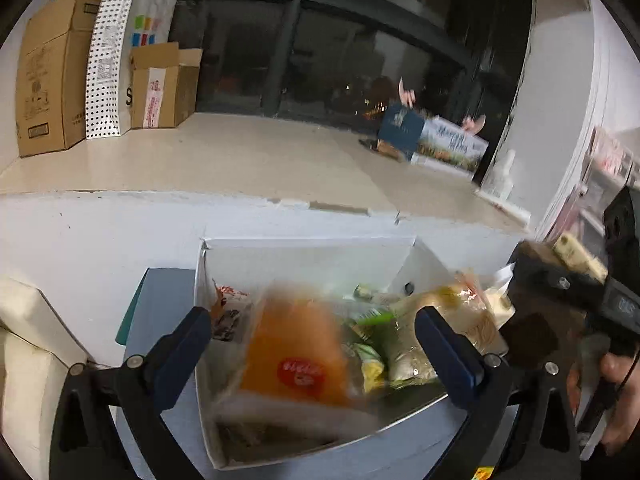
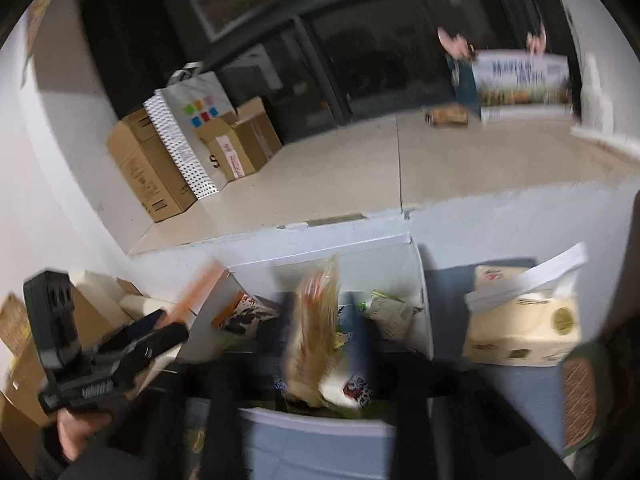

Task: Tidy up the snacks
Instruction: 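Grasp orange cake pack with left tool while right tool carries biscuit pack, drop both in box, then grasp the round yellow cracker bag with the left tool and lift it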

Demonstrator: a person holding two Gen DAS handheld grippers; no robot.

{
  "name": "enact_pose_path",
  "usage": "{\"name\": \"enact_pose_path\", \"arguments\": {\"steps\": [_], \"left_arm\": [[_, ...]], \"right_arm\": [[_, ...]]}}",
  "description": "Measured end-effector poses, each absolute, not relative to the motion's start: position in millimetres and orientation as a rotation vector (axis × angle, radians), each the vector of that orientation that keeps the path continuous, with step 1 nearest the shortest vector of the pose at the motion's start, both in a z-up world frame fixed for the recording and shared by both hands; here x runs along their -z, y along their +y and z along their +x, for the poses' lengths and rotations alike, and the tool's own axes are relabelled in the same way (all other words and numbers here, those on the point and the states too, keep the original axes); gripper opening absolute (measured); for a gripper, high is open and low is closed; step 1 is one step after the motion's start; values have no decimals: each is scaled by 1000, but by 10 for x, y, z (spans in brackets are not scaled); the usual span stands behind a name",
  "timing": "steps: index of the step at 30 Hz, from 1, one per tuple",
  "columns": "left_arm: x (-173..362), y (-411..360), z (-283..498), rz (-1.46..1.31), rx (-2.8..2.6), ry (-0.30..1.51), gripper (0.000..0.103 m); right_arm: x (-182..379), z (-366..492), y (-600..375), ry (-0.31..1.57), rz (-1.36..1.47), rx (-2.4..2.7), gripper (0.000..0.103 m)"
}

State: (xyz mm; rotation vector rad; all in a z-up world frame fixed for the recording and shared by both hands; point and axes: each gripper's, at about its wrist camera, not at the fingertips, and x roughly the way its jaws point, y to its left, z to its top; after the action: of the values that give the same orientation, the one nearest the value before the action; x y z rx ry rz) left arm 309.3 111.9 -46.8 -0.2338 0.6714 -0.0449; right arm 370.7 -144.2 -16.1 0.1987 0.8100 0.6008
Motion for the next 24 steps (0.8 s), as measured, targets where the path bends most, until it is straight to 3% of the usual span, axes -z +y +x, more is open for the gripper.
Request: {"name": "enact_pose_path", "arguments": {"steps": [11, 24], "left_arm": [[412, 1148, 2655, -194, 66, 637, 103], [175, 904, 1514, -131, 135, 556, 103]], "right_arm": [[85, 3402, -1496, 743, 167, -616, 103], [-205, 2078, -1771, 597, 110, -783, 103]]}}
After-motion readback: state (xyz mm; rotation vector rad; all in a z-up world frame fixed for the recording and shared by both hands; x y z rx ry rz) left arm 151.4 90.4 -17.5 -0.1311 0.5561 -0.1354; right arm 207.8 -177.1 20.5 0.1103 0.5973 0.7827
